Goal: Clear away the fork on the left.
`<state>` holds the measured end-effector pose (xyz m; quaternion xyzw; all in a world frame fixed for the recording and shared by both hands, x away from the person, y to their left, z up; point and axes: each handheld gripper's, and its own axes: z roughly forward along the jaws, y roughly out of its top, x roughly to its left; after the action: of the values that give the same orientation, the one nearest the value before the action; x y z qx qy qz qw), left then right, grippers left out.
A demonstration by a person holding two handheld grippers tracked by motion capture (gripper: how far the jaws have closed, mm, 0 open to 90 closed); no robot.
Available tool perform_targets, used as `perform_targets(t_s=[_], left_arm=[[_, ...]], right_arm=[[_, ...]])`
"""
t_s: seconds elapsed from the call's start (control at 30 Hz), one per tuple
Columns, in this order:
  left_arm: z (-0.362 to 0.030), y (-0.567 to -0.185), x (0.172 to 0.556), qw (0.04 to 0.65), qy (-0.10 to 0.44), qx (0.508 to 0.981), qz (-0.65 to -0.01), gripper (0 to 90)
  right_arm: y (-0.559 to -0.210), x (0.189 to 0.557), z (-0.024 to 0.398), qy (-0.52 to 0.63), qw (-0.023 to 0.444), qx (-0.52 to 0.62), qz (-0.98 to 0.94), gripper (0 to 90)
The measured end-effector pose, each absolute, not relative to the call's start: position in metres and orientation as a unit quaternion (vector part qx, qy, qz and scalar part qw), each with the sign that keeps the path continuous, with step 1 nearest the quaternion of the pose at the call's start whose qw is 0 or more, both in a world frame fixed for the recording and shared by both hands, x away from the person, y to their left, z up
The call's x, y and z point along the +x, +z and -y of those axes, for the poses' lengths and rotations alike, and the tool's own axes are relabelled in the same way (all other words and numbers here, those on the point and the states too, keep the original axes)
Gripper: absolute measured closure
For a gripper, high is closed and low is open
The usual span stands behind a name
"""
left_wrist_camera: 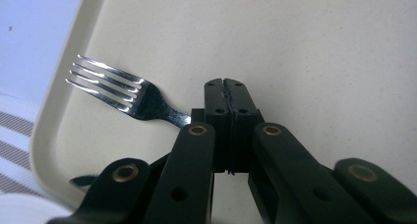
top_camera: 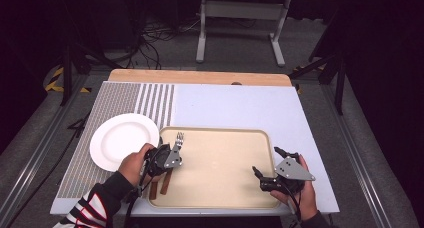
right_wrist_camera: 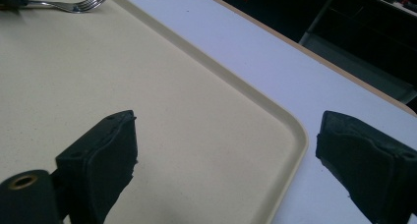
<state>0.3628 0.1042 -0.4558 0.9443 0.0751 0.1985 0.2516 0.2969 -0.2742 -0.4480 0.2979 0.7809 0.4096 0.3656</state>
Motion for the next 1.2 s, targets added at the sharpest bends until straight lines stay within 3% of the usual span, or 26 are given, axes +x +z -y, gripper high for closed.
perform_targets(t_s=[1.2], left_arm=[[-0.127, -0.451, 0.355, 0.254, 0.226, 0.937, -0.080, 89.9]], right_arm=[[-0.451, 0.294, 0.270, 0.414, 0.367, 0.277, -0.785, 9.2]])
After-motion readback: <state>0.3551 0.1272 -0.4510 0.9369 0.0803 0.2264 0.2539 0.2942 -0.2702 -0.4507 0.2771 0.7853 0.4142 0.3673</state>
